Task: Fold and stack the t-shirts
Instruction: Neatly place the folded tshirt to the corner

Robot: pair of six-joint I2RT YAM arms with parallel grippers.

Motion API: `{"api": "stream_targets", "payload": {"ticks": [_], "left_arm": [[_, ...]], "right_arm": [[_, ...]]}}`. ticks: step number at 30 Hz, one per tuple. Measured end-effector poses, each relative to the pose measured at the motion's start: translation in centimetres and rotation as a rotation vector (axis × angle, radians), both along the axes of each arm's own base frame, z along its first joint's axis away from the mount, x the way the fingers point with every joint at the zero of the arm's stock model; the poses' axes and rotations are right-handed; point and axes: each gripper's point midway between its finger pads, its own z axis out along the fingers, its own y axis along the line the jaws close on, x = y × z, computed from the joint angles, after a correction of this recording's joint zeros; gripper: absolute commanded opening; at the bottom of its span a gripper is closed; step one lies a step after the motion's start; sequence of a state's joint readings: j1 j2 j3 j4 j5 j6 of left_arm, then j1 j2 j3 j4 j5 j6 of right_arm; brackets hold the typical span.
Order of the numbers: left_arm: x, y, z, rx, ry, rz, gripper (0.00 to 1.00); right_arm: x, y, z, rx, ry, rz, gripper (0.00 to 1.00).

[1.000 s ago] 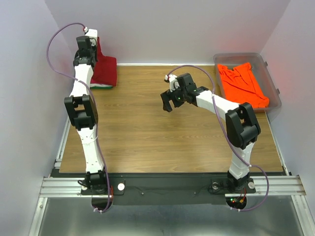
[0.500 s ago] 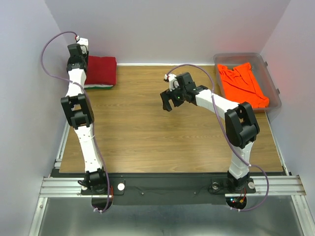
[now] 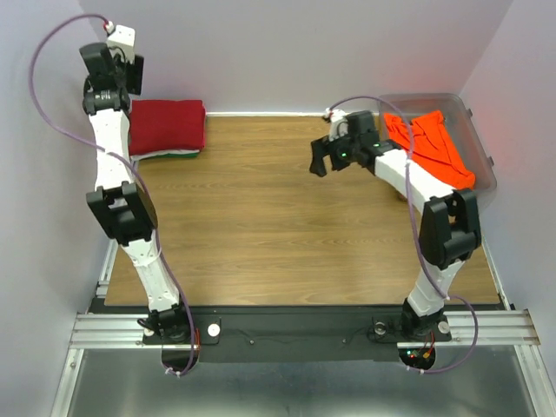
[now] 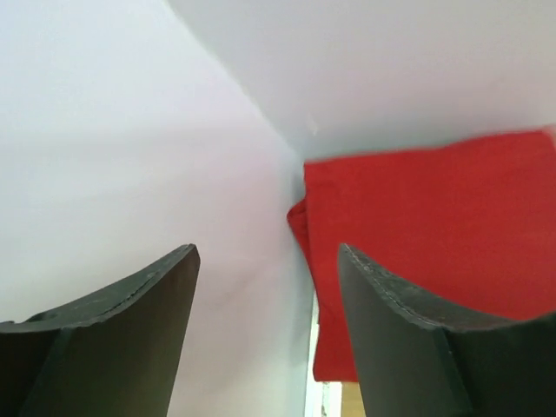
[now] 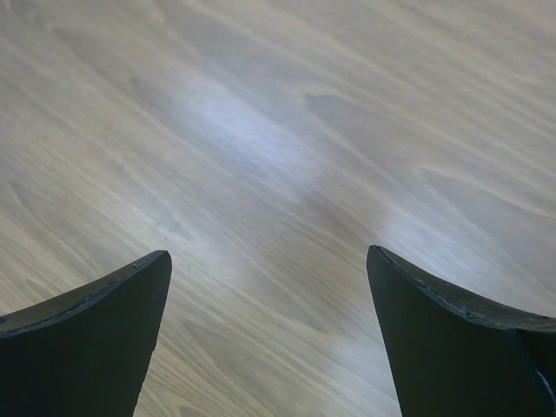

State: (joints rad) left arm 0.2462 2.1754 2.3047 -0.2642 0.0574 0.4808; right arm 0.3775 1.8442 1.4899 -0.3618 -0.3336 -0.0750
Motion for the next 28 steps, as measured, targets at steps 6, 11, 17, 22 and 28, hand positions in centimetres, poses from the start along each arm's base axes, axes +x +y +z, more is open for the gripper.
{"api": "stream_targets", "payload": {"ticks": [6, 11, 17, 22, 28], "left_arm": [[-6.4, -8.9, 12.0, -0.095, -0.161, -0.197, 0.95], [-11.7, -17.5, 13.2, -0.190, -0.133, -0.364, 0.95], [-17.2, -27.4, 0.3, -0.295, 0.191, -0.529, 0.95], [-22.9, -29.6, -11.5, -0.328, 0.474, -0.545, 0.96], [-29.6, -29.4, -16.0, -0.326, 0.567, -0.564, 0.98]], "right_arm": [[1.3, -5.5, 4.4, 0.063, -0.050, -0.111, 1.00], [0.2, -9.1, 8.2, 0.112, -0.094, -0.178, 1.00], [-4.9, -11.3, 8.4, 0.108, -0.080, -0.210, 1.00], [-10.0, -11.9, 4.6, 0.083, 0.016, -0.210, 1.00], [-14.3, -12.4, 0.8, 0.059, 0.117, -0.206, 1.00]]}}
